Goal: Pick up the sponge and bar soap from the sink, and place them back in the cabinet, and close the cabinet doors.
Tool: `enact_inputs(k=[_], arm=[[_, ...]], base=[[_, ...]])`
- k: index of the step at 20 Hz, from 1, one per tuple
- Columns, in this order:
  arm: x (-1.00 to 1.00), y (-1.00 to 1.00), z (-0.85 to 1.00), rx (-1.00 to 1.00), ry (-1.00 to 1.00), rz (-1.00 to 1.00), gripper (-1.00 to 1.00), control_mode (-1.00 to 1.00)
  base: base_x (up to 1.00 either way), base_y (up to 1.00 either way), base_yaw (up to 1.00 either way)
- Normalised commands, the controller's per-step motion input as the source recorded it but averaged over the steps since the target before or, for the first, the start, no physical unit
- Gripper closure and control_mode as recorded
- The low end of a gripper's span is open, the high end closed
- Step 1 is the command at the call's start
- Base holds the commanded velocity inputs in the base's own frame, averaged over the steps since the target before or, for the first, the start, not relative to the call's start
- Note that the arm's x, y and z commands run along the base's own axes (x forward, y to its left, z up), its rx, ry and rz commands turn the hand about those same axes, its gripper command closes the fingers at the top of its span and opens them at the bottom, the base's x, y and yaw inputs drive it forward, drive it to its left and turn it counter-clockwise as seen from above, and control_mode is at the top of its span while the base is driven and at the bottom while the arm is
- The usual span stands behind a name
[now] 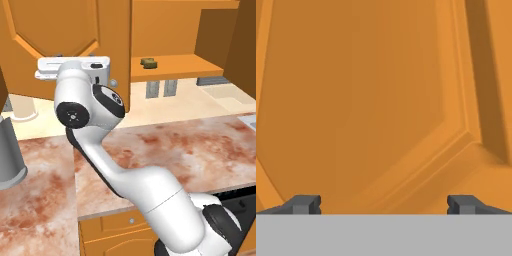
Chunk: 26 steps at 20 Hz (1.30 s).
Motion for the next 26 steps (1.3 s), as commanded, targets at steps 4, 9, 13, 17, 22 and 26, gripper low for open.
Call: enact_inputs(k=[4, 9, 13, 17, 22, 26], arm=[[0.47, -0.23, -0.17, 0.04, -0.03, 0.04, -1.00, -1.00], [0.54, -0.19, -0.16, 0.03, -0.02, 0.04, -1.00, -1.00], [0.57, -0.18, -0.15, 0.01, -0.02, 0.04, -1.00, -1.00], [0.55, -0.14, -0.17, 0.00, -0.02, 0.04, -1.00, -1.00], [0.57, -0.13, -0.13, 0.00, -0.01, 0.04, -1.00, -1.00], [0.54, -0.12, -0.11, 0.00, 0.00, 0.03, -1.00, -1.00]], base=[[0.00, 0.00, 0.00], [0.00, 0.00, 0.00], [0.00, 0.00, 0.00], [0.00, 0.00, 0.00], [0.00, 0.00, 0.00], [0.00, 0.00, 0.00]])
